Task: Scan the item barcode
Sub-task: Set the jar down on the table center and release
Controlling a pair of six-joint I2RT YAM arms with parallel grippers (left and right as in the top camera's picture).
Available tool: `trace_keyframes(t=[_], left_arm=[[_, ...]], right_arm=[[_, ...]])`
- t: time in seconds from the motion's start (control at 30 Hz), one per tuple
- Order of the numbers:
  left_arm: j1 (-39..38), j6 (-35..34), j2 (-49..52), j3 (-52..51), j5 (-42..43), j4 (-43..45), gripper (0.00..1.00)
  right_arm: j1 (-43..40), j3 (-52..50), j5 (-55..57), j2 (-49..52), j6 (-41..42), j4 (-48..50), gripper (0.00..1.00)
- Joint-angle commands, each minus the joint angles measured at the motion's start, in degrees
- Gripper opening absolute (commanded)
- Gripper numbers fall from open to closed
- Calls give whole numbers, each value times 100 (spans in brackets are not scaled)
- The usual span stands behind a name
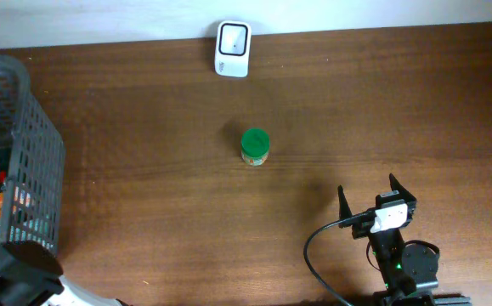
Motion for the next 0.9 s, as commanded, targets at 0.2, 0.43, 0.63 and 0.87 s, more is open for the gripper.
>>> trace_keyframes(t=[0.2,0.43,0.63,0.87], left_arm=[[70,-33,-28,-2813,-81,1919,86],[-26,-31,-28,-3318,-245,2573,85],[-326,-33,-20,-3462,-730,2826,86],[-256,-33,-17,-3987,-1532,3091,78]], right_arm=[[-37,-48,-33,-48,81,0,98],[-37,-48,-33,-48,79,0,98],[-37,-48,-33,-48,81,0,99],[-37,-48,-33,-48,79,0,98]])
